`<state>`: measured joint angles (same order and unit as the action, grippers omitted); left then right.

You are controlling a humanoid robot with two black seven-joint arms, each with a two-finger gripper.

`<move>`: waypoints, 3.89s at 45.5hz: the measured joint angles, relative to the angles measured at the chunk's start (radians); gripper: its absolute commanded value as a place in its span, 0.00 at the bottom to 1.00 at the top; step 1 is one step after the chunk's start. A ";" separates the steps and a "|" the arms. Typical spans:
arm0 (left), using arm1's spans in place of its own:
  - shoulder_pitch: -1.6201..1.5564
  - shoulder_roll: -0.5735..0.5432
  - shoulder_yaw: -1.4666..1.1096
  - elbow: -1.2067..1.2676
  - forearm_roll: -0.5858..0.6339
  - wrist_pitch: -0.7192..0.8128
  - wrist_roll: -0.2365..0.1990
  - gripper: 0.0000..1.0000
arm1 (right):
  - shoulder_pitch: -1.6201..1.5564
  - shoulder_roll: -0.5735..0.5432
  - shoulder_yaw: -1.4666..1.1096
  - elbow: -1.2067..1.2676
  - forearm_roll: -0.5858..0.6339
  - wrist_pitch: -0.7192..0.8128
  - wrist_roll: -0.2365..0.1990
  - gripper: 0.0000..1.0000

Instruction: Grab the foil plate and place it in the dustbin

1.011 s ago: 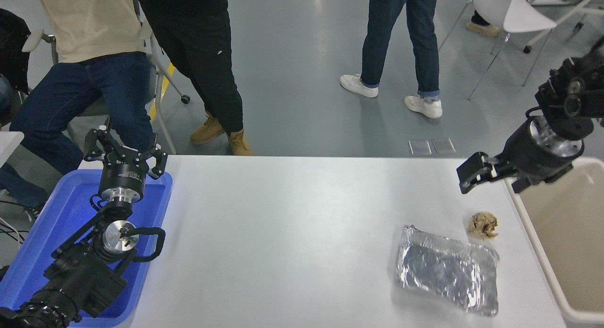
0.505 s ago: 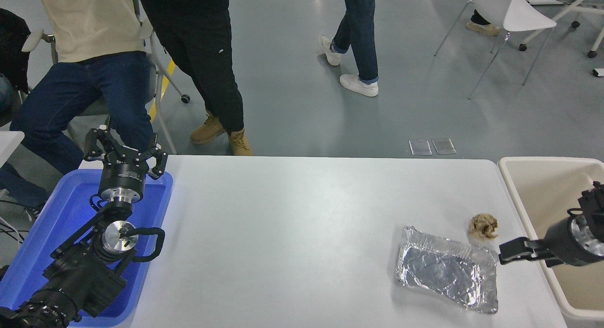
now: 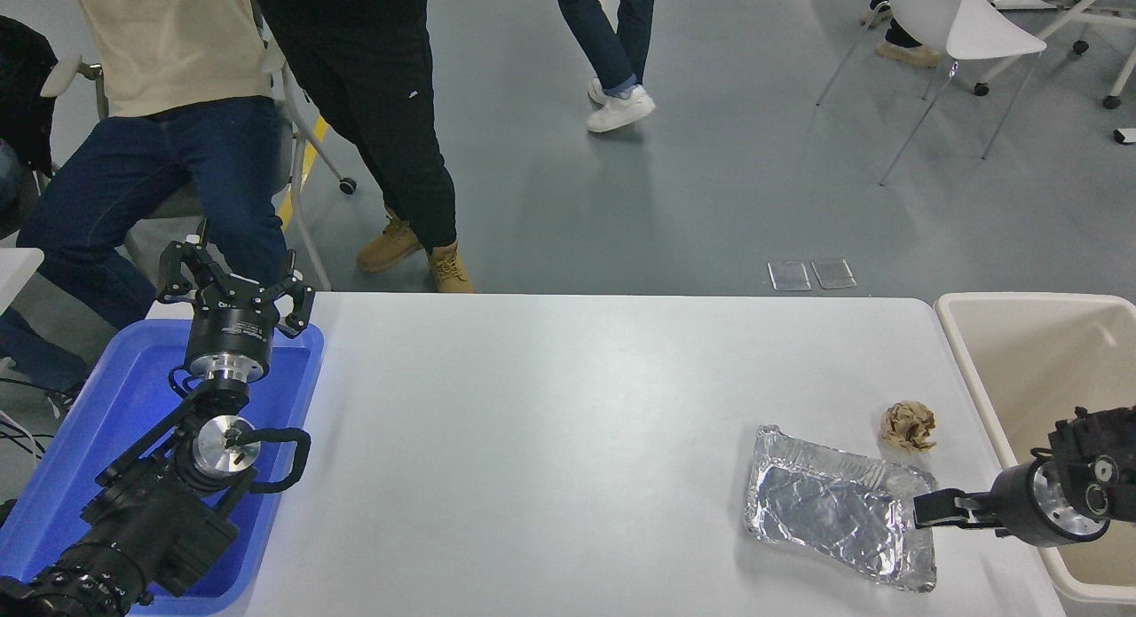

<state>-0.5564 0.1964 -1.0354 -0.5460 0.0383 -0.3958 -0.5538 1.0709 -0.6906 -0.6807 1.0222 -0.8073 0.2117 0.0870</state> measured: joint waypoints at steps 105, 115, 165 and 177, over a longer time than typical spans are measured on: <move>0.001 0.000 0.000 0.000 0.002 0.000 0.005 0.99 | 1.453 -0.043 -0.841 0.644 0.066 0.281 0.017 0.00; 0.001 0.000 0.000 0.000 0.002 0.000 0.005 0.99 | 1.508 -0.033 -0.859 0.650 0.067 0.316 0.014 0.00; 0.000 -0.002 0.000 0.000 0.000 0.000 0.002 0.99 | 0.257 -0.216 -0.142 -0.402 -0.184 0.076 0.086 0.00; 0.000 -0.002 0.000 0.000 0.000 0.000 0.001 0.99 | -0.109 -0.047 0.017 -0.725 -0.153 -0.037 0.104 0.00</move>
<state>-0.5560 0.1948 -1.0355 -0.5460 0.0387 -0.3958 -0.5530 0.9617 -0.7377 -0.6635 0.2972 -0.9602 0.1745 0.1906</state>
